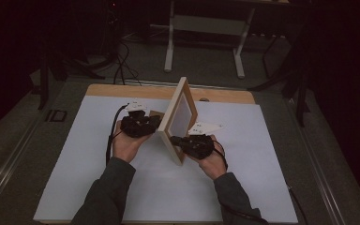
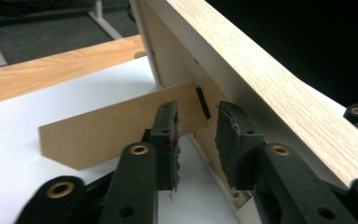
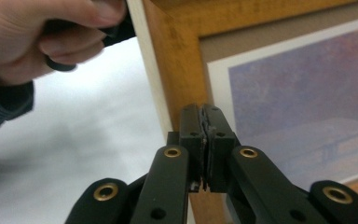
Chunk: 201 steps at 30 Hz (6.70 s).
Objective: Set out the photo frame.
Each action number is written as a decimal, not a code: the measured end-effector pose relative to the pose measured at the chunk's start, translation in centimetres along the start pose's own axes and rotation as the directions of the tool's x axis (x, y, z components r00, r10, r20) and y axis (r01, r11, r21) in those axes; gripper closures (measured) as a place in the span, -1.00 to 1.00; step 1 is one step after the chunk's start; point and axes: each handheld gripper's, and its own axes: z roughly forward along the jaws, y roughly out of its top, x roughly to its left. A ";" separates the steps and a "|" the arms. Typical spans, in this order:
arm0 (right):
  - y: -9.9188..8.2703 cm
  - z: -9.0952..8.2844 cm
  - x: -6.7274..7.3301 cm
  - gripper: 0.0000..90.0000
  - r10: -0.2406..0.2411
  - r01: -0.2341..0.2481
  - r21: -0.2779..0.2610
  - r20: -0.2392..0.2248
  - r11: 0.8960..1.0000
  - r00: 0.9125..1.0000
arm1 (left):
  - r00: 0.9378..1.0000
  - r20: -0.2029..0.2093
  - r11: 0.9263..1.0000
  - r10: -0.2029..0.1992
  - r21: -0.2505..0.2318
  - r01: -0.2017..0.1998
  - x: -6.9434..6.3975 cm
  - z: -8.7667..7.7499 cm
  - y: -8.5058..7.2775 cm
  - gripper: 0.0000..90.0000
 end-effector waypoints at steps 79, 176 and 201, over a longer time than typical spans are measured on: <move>-2.5 -3.6 -3.6 0.52 0.094 -0.093 -0.008 0.093 0.996 0.991 | 0.997 -0.061 0.997 -0.052 0.062 0.056 -5.4 0.2 -0.6 0.40; -1.0 -3.7 -7.6 0.32 0.135 -0.140 -0.004 0.280 0.990 0.950 | 0.994 0.107 0.993 0.003 0.117 -0.016 3.7 -4.8 -1.0 0.39; 1.8 -2.2 -9.9 -0.16 0.139 -0.136 -0.030 0.241 0.990 0.960 | 0.997 0.074 0.996 0.027 0.083 -0.033 3.8 -5.0 -1.0 0.42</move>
